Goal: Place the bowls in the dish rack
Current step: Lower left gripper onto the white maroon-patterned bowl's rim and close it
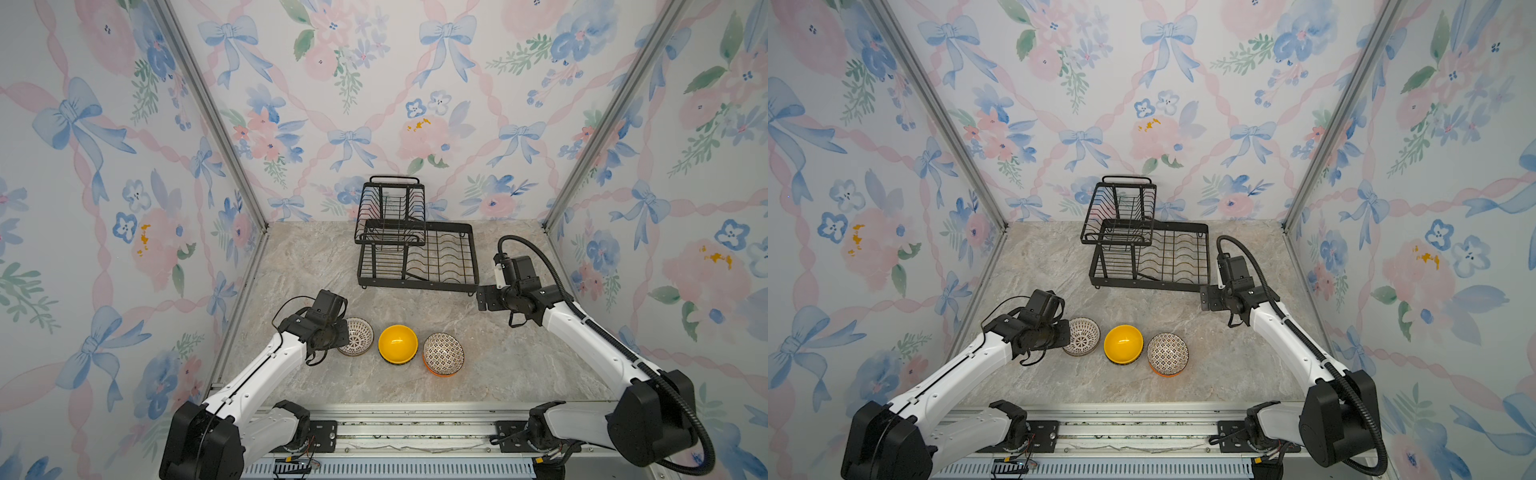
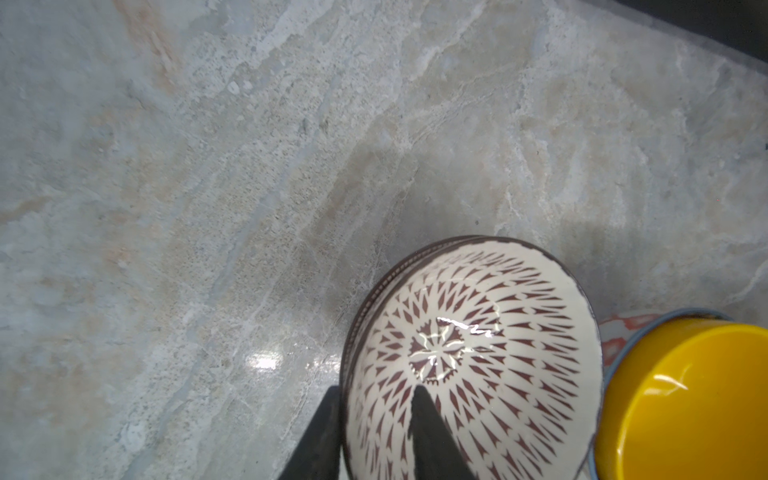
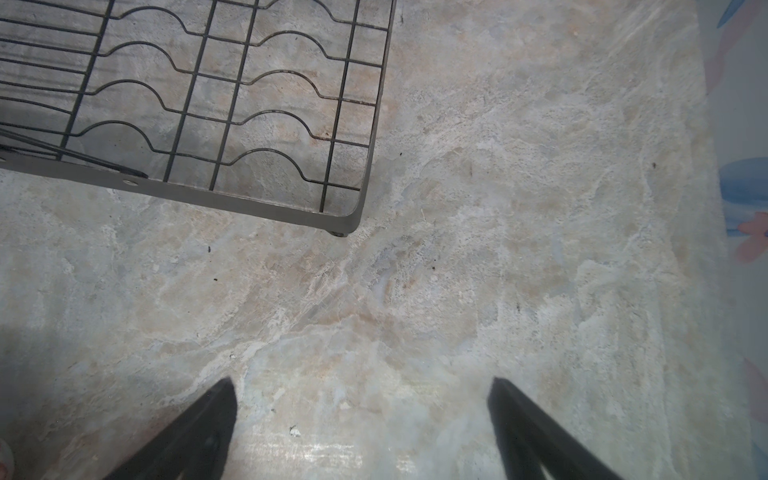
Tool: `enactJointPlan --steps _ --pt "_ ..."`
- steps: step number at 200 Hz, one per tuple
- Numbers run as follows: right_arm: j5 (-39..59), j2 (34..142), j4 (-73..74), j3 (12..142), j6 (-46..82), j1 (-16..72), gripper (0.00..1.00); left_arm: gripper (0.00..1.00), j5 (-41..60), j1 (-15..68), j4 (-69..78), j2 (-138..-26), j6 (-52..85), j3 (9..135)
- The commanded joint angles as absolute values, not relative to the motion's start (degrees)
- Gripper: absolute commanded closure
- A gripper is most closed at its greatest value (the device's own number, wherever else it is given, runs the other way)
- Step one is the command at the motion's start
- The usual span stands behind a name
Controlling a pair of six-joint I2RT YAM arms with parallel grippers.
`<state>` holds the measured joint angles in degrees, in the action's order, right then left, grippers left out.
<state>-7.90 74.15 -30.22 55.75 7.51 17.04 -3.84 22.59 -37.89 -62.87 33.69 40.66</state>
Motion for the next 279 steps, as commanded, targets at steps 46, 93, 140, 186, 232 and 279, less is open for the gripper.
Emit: enactJointPlan --steps 46,93,140,186,232,279 --pt "-7.99 73.41 -29.30 54.59 7.98 17.11 0.03 0.88 -4.13 23.65 -39.11 -64.03 33.93 40.48" --pt "-7.82 73.70 -29.19 54.78 7.96 17.03 0.03 1.00 -4.33 23.64 -39.46 -63.63 34.10 40.68" --pt "-7.60 73.69 -29.27 54.98 8.00 17.05 0.03 1.00 -4.29 23.64 -40.12 -62.69 34.01 40.98" --pt "-7.17 73.66 -29.28 54.94 8.09 17.05 0.03 1.00 -4.92 23.64 -41.17 -61.19 33.59 41.68" --pt "-6.94 73.64 -29.37 55.12 8.00 17.05 0.03 1.00 -5.47 23.69 -41.92 -60.45 33.34 44.27" --pt "-6.77 73.50 -29.36 55.11 7.91 17.05 0.03 1.00 -5.65 23.67 -41.92 -60.43 32.92 45.11"
